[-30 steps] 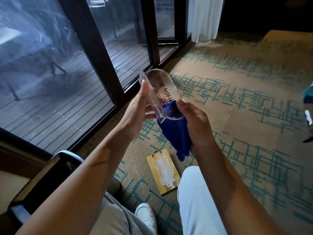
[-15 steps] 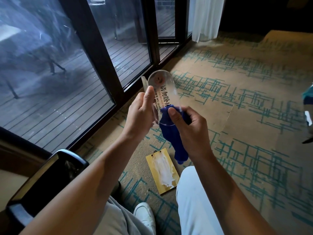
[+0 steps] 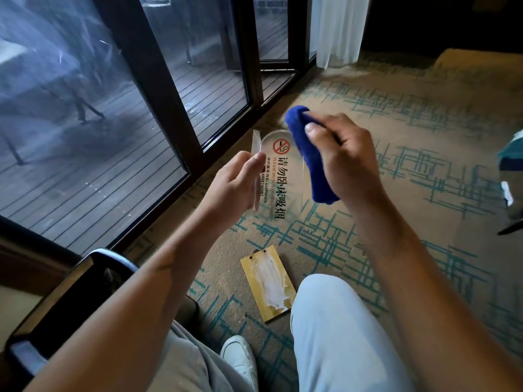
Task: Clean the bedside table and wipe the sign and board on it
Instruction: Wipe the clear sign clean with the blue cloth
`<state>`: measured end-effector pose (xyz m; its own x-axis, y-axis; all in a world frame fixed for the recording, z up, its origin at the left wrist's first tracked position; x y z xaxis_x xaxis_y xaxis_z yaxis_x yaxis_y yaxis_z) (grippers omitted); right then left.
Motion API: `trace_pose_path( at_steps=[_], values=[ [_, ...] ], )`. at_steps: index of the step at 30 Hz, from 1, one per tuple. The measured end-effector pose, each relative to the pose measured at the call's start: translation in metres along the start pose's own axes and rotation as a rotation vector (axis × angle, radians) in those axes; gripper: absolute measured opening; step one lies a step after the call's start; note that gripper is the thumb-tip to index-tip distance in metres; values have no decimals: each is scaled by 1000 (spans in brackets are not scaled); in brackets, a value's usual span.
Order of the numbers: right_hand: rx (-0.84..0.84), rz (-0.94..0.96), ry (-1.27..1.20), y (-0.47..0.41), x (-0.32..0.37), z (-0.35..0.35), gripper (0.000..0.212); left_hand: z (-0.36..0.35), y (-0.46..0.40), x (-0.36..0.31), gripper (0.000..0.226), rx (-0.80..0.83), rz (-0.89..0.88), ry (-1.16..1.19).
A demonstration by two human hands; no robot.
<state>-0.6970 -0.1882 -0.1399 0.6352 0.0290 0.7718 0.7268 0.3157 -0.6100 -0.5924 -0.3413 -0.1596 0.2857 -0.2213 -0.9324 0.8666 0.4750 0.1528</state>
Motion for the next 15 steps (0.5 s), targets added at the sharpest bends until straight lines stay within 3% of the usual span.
trace_pose_path(
  at_steps=[2,6,15],
  values=[
    [78,77,122,-1,1,-4,25,-2,-2,1,39,-49,-13,-86],
    [132,165,245,2,-1,-8,25,-8,0,0,29,-132,-68,-248],
    [137,180,223,40,-1,-15,23,-5,-3,-7,34,-279,-62,-301]
  ],
)
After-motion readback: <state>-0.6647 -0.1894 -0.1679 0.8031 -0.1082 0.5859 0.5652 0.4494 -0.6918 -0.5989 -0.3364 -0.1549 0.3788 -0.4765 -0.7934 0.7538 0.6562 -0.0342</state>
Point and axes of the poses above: each hand's wrist, its own y-axis away from the middle knuckle, its own z-axis out of the back of the hand, x = y × z, the point moved 2 cm from there along -y, towards the middle knuckle, and after that the axes turned 14 degrees about z, right-handed, at the moved point
